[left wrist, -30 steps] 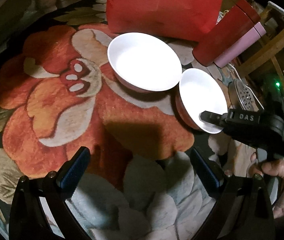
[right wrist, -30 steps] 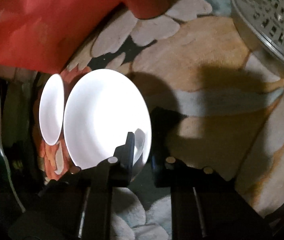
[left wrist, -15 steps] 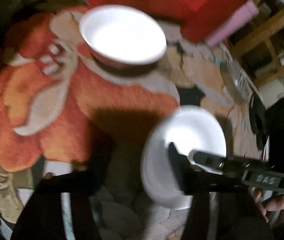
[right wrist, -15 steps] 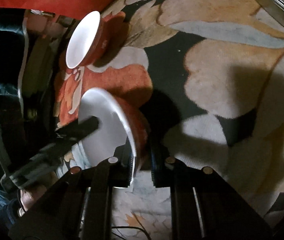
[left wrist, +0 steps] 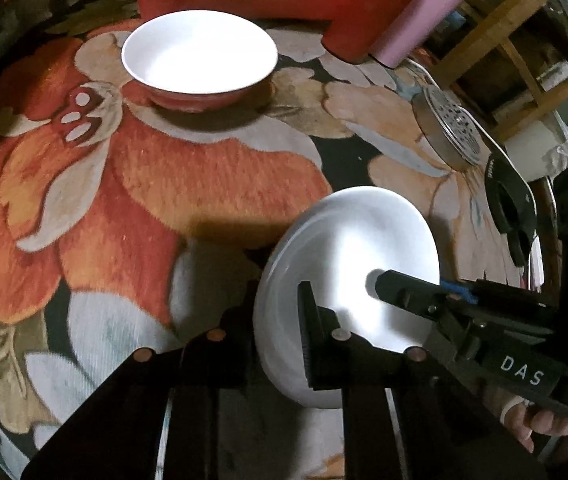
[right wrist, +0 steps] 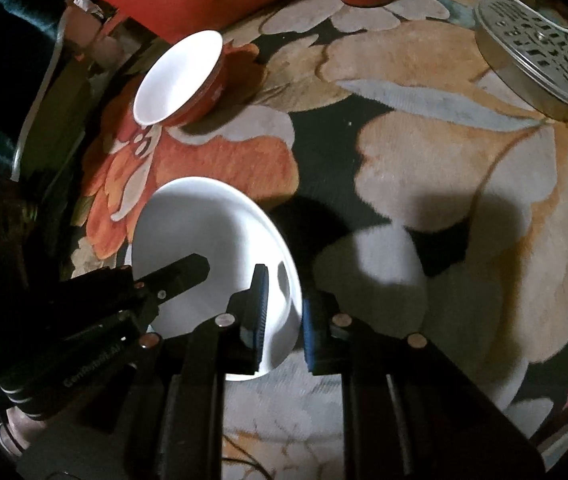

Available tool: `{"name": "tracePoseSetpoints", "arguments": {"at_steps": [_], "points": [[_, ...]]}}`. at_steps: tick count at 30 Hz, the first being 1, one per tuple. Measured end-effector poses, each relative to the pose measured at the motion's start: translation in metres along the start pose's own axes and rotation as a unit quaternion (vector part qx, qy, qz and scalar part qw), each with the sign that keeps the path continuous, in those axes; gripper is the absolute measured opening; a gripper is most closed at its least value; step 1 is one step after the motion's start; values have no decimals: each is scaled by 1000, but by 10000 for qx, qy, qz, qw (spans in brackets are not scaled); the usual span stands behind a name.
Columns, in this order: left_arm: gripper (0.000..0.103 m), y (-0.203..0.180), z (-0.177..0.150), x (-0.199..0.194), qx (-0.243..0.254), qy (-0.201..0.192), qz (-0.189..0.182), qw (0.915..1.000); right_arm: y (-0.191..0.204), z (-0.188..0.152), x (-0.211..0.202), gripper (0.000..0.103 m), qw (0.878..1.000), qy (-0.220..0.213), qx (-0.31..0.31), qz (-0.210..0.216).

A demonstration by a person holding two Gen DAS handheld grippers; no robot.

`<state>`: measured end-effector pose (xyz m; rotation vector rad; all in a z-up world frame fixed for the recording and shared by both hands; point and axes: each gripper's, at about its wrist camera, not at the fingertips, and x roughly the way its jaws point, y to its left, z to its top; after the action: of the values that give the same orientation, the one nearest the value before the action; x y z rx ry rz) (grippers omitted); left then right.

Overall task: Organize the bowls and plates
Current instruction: 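Lift the white bowl with the right tool and carry it over the stack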

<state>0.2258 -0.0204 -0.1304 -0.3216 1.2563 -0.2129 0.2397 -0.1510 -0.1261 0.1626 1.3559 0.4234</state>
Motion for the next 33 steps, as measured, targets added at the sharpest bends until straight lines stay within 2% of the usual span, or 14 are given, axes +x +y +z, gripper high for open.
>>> {"name": "tracePoseSetpoints", "arguments": {"at_steps": [7,16,24,33], "points": [[16,-14,-20,-35,6,-78,-49,10000,17,-27,-34,15,9999,35,51,-129],[16,-52,-43,-84,241,-253,-88,9994,29,-72,-90,15,9994,12,146,-305],[16,-87,-68,-94,576,-91,-156,9982,10,-109,-124,16,9978,-93,623,-207],[17,-124,-82,-84,836,91,-249,9961,-13,-128,-152,16,9961,-248,737,-406]]}}
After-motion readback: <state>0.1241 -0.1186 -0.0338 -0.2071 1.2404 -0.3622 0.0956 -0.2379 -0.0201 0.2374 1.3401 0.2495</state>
